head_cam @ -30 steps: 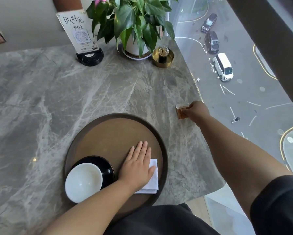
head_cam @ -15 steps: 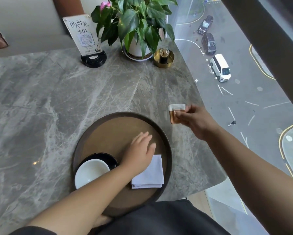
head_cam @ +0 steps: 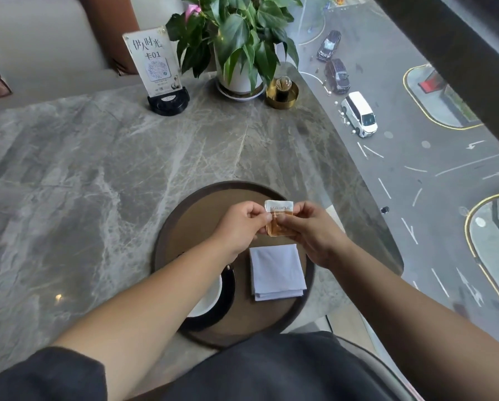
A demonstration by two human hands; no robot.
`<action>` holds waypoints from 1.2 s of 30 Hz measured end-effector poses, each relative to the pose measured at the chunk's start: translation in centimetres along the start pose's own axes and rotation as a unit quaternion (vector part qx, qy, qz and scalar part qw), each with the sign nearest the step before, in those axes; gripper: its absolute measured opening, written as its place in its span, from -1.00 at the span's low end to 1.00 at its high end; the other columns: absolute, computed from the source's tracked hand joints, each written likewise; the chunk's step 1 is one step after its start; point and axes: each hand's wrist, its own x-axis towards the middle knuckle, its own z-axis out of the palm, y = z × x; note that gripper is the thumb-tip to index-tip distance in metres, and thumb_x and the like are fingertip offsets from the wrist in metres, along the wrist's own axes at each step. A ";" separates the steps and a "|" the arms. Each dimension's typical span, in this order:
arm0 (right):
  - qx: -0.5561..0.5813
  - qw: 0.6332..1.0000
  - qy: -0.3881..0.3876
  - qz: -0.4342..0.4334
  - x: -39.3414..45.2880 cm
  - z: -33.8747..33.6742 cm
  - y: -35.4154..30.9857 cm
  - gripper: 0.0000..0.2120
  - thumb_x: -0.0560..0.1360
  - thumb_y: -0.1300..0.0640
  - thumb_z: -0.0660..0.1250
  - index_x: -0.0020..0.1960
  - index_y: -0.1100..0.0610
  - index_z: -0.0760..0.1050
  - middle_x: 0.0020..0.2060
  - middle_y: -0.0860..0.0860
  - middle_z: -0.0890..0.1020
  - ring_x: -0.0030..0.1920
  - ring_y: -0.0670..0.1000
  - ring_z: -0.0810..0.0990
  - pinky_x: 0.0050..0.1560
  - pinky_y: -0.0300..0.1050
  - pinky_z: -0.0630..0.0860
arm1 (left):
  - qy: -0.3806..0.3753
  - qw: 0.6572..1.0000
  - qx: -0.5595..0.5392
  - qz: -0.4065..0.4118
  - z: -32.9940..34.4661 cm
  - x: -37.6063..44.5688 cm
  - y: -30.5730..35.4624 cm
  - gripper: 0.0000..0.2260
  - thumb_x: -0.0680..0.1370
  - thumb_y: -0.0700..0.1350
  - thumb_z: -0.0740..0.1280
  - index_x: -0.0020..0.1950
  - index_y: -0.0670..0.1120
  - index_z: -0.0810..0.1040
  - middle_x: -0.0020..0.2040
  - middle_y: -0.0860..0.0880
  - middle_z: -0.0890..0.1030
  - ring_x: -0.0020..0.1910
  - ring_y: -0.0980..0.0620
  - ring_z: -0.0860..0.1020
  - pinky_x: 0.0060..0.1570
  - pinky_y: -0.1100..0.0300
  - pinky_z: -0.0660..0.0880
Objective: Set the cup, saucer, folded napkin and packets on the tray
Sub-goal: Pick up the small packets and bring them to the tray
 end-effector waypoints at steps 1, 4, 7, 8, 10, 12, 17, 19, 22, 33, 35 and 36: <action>0.010 1.000 0.000 0.005 -0.1 0.1 0.2 -0.74 0.44 0.28 0.43 0.06 0.29 0.43 -0.06 0.31 0.61 -0.05 0.26 0.64 -0.07 0.03 0.61 | -0.002 1.000 0.005 0.005 -0.3 0.0 -0.2 -0.89 0.51 -0.13 0.37 -0.21 0.02 0.56 -0.36 0.07 0.60 -0.36 0.19 0.55 -0.34 0.22 0.45; 0.014 0.999 0.007 0.047 -0.6 0.2 0.7 -0.82 0.50 0.13 0.39 0.04 0.20 0.55 -0.23 0.08 0.68 -0.23 0.00 0.65 -0.29 -0.21 0.55 | -0.013 1.000 0.018 0.007 -1.0 0.2 -0.5 -0.89 0.51 -0.15 0.37 -0.21 -0.01 0.56 -0.35 0.01 0.59 -0.36 0.14 0.53 -0.34 0.21 0.43; -0.017 0.998 0.026 0.063 -0.3 0.1 1.4 -0.85 0.54 0.11 0.33 -0.01 0.18 0.60 -0.43 -0.04 0.59 -0.41 -0.10 0.55 -0.35 -0.24 0.48 | -0.029 0.999 0.041 0.011 -1.2 0.8 -0.8 -0.88 0.51 -0.19 0.37 -0.22 -0.04 0.55 -0.36 0.01 0.57 -0.42 0.19 0.51 -0.37 0.31 0.40; -0.026 0.997 0.036 0.064 -0.1 0.2 1.5 -0.87 0.54 0.13 0.33 -0.07 0.18 0.60 -0.46 -0.04 0.55 -0.45 -0.11 0.50 -0.37 -0.24 0.46 | -0.034 0.998 0.049 0.010 -1.3 1.0 -0.9 -0.89 0.51 -0.19 0.36 -0.21 -0.05 0.55 -0.37 0.01 0.57 -0.43 0.20 0.51 -0.38 0.32 0.40; -0.048 0.995 0.059 0.065 0.6 0.4 1.7 -0.86 0.54 0.16 0.33 -0.17 0.17 0.58 -0.46 -0.01 0.49 -0.47 -0.10 0.44 -0.40 -0.25 0.45 | -0.040 0.997 0.065 0.001 -1.3 1.7 -1.2 -0.90 0.51 -0.19 0.36 -0.21 -0.06 0.56 -0.36 -0.01 0.58 -0.42 0.19 0.52 -0.38 0.32 0.39; -0.088 0.991 0.079 0.059 1.4 0.6 1.7 -0.86 0.54 0.17 0.33 -0.18 0.18 0.56 -0.44 0.03 0.49 -0.45 -0.08 0.44 -0.41 -0.27 0.46 | -0.036 0.996 0.078 -0.013 -1.3 2.4 -1.6 -0.88 0.51 -0.19 0.36 -0.23 -0.05 0.55 -0.36 -0.03 0.60 -0.37 0.12 0.54 -0.35 0.26 0.40; -0.213 0.966 0.142 0.035 3.7 0.7 1.8 -0.87 0.51 0.16 0.37 -0.19 0.18 0.58 -0.38 0.07 0.59 -0.45 -0.07 0.53 -0.47 -0.28 0.45 | -0.024 0.990 0.122 -0.062 -0.7 4.5 -2.2 -0.85 0.51 -0.15 0.36 -0.27 -0.03 0.56 -0.36 -0.05 0.65 -0.29 0.01 0.57 -0.23 0.13 0.42; -0.268 0.950 0.159 0.035 4.8 0.4 2.2 -0.88 0.50 0.14 0.39 -0.14 0.20 0.60 -0.35 0.06 0.62 -0.41 -0.05 0.54 -0.43 -0.27 0.45 | -0.019 0.988 0.132 -0.079 -0.2 5.2 -2.4 -0.86 0.51 -0.14 0.36 -0.26 -0.06 0.58 -0.36 -0.06 0.65 -0.32 0.03 0.58 -0.24 0.16 0.43; -0.364 0.916 0.167 0.024 6.0 -0.1 2.8 -0.88 0.49 0.11 0.38 -0.11 0.17 0.60 -0.39 0.00 0.57 -0.43 -0.08 0.48 -0.43 -0.24 0.37 | -0.012 0.984 0.146 -0.105 0.5 5.8 -2.7 -0.88 0.52 -0.13 0.36 -0.21 -0.11 0.60 -0.31 -0.07 0.67 -0.37 0.08 0.60 -0.29 0.23 0.44; -0.524 0.833 0.178 0.027 7.3 0.1 3.8 -0.79 0.50 0.00 0.33 -0.19 0.12 0.61 -0.31 0.04 0.62 -0.26 0.07 0.58 -0.35 -0.17 0.35 | -0.002 0.970 0.197 -0.144 0.9 6.7 -2.9 -0.76 0.52 -0.22 0.33 -0.37 -0.12 0.53 -0.28 -0.20 0.64 -0.42 0.03 0.55 -0.37 0.26 0.47; -0.533 0.826 0.183 0.034 7.5 0.1 3.8 -0.78 0.49 -0.01 0.33 -0.22 0.11 0.58 -0.32 0.04 0.61 -0.27 0.07 0.57 -0.36 -0.17 0.34 | -0.005 0.966 0.214 -0.147 1.0 6.8 -2.6 -0.76 0.53 -0.21 0.32 -0.36 -0.15 0.54 -0.22 -0.24 0.67 -0.38 -0.04 0.57 -0.27 0.18 0.51; -0.539 0.820 0.187 0.036 7.5 0.1 3.8 -0.78 0.48 -0.02 0.33 -0.25 0.09 0.55 -0.32 0.04 0.60 -0.27 0.07 0.57 -0.37 -0.17 0.33 | -0.008 0.962 0.230 -0.147 1.1 6.8 -2.5 -0.78 0.53 -0.21 0.32 -0.32 -0.18 0.56 -0.18 -0.24 0.68 -0.33 -0.09 0.59 -0.19 0.13 0.55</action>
